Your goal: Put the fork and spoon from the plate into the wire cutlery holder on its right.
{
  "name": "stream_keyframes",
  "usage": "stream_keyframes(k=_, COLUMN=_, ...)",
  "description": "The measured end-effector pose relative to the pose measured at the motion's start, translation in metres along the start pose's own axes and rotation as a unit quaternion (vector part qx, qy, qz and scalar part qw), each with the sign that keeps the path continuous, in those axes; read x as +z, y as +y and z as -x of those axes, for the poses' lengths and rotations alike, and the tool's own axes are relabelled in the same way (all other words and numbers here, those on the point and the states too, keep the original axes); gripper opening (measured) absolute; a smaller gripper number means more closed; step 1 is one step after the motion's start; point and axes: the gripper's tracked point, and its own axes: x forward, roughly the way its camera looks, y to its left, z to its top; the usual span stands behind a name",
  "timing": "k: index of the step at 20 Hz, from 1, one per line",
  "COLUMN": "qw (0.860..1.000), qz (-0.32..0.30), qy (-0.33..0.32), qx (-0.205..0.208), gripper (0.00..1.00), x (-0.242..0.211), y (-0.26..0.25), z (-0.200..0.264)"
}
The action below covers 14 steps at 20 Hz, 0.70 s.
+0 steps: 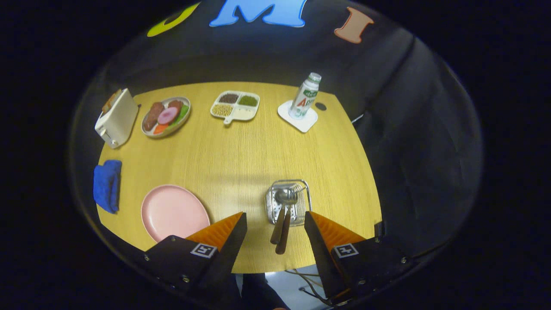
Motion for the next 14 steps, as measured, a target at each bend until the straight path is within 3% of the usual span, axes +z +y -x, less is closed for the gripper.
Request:
stream_keyframes(k=4, qw=0.985, qz=-0.023, qy=-0.169, qx=0.000, gripper=0.83, x=0.068, y=-0.005, z=0.044)
stream_keyframes(k=9, qw=0.934, qz=-0.039, qy=-0.355, qx=0.001, gripper=0.83, x=0.133, y=-0.006, z=0.118)
stream_keyframes(k=11, qw=0.918, qz=-0.039, qy=-0.396, qx=-0.008, gripper=0.83, x=0.143, y=-0.007, z=0.139)
stream_keyframes(k=14, qw=0.904, qz=-0.040, qy=-0.425, qx=-0.007, gripper=0.83, x=0.154, y=0.000, z=0.163)
